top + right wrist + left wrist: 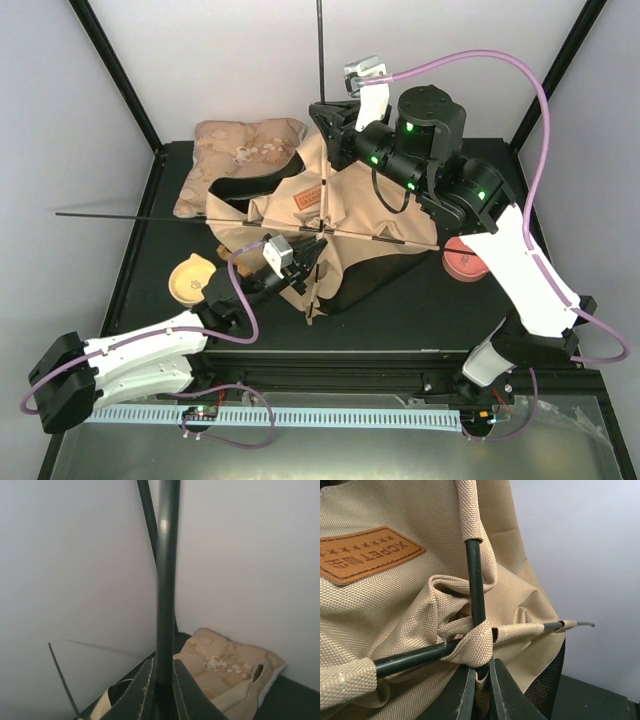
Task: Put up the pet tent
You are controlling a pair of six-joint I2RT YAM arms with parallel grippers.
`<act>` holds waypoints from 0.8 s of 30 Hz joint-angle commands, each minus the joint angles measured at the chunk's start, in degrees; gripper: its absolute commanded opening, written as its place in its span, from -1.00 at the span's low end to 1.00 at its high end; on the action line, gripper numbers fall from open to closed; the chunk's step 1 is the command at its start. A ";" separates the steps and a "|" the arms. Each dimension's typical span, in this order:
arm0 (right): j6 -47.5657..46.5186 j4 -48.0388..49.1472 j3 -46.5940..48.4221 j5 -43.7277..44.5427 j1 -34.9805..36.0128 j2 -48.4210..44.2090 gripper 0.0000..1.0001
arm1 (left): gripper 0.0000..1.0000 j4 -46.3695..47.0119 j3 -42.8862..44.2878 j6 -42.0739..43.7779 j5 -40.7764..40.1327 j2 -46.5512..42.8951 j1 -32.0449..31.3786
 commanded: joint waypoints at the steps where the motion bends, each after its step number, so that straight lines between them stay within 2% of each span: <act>1: -1.23 2.15 -0.92 -0.85 -0.31 -2.59 -0.95 | -0.97 -4.25 1.05 2.29 -1.06 1.16 -0.90; 3: -1.78 2.80 -3.02 -2.76 -0.36 -3.72 -0.97 | -0.93 -4.57 1.83 2.73 -1.75 1.08 -1.04; 8: -1.26 3.99 -8.63 -5.91 -0.31 -6.95 -0.97 | -0.60 -9.22 7.75 3.07 -5.05 1.43 -1.56; 13: 1.60 7.34 -15.87 -8.71 -0.21 -11.06 -0.97 | -0.54 -13.83 16.12 4.72 -9.71 4.39 -2.20; 17: 3.58 7.55 -18.14 -10.11 -0.21 -12.59 -0.97 | -0.52 -12.99 19.93 6.41 -11.42 6.21 -2.40; 24: 3.15 5.89 -19.51 -6.71 -0.21 -14.20 -0.97 | -0.58 -8.18 23.85 9.29 -9.64 8.19 -2.79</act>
